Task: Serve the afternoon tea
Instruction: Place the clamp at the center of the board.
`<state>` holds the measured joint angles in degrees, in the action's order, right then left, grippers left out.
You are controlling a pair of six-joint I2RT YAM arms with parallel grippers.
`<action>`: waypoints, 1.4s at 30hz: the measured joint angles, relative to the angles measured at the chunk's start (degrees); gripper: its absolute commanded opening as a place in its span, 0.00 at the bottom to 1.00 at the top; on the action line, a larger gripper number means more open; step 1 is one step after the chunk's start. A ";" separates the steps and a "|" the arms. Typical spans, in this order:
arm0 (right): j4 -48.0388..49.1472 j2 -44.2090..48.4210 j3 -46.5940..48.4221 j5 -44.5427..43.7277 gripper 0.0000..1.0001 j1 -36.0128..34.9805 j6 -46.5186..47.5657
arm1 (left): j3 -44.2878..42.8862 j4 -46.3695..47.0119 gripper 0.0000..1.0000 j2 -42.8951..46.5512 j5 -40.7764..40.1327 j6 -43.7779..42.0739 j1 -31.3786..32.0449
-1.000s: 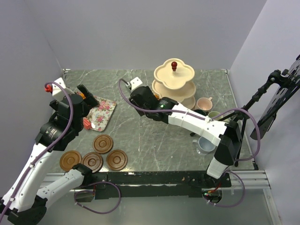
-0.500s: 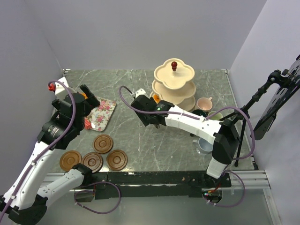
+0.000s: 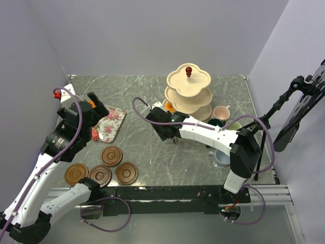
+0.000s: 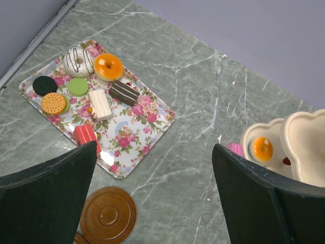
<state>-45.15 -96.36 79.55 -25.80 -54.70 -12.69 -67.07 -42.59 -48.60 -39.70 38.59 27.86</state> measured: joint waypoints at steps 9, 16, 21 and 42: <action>3.19 -0.68 -0.09 0.42 0.53 0.37 2.89 | 0.00 0.00 1.00 -0.02 0.44 0.00 0.00; 3.80 -1.92 -0.07 0.83 0.50 0.52 3.80 | 0.00 0.02 1.00 -0.33 0.44 0.00 0.00; 4.00 -3.41 0.13 0.81 0.50 0.55 3.82 | 0.00 0.07 1.00 -0.81 0.44 -0.04 0.00; 15.12 -6.23 -10.27 12.15 0.73 0.83 2.12 | 0.55 0.20 1.00 -0.94 0.46 -0.24 0.00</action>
<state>-30.02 -102.59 69.28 -13.65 -53.87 -10.57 -66.52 -42.39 -49.54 -39.24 38.35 27.86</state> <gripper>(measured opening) 0.664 0.995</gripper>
